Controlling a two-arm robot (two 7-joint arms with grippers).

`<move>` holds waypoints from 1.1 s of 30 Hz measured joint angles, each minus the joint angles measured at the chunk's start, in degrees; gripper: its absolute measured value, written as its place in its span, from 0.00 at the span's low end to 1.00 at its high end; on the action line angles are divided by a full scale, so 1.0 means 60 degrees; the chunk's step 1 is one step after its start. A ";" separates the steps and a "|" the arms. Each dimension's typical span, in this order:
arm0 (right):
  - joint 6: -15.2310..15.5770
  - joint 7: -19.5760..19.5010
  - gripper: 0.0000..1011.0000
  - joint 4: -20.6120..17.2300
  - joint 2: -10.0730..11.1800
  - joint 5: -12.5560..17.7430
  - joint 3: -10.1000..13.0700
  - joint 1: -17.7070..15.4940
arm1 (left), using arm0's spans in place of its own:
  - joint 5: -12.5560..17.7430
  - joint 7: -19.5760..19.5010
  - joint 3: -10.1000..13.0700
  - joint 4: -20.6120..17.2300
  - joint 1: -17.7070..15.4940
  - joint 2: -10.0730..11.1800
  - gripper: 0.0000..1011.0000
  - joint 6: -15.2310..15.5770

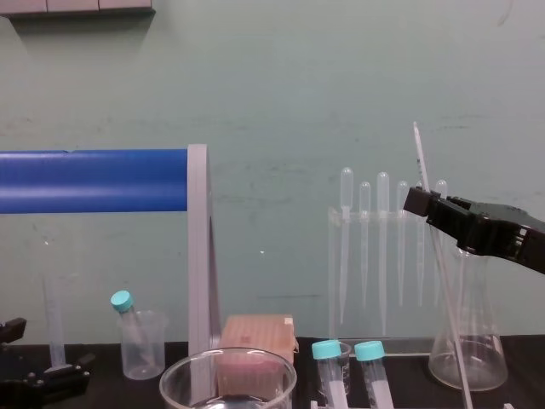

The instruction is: Hold the thermometer with one hand and immerse one end into the beaker, then reinsert it into the test tube rack.

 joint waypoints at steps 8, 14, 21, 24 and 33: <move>0.0000 0.0003 0.06 0.0000 -0.0001 -0.0001 0.0002 0.0007 | 0.0000 0.0000 0.0000 0.0000 0.0001 0.0000 1.00 0.0000; -0.0004 0.0003 0.06 -0.0001 -0.0001 -0.0001 0.0002 0.0011 | 0.0000 0.0000 0.0000 0.0000 0.0000 0.0000 1.00 0.0000; -0.0009 0.0007 0.06 -0.0001 -0.0001 -0.0002 0.0002 0.0012 | 0.0000 0.0000 0.0000 0.0000 0.0001 0.0000 1.00 0.0000; -0.0010 0.0010 0.09 -0.0001 -0.0001 -0.0002 0.0002 0.0012 | 0.0000 0.0000 0.0000 0.0000 0.0000 0.0000 1.00 0.0000; -0.0016 0.0012 0.33 -0.0001 -0.0001 -0.0002 0.0001 0.0013 | 0.0000 0.0000 0.0000 0.0000 0.0001 0.0000 1.00 0.0000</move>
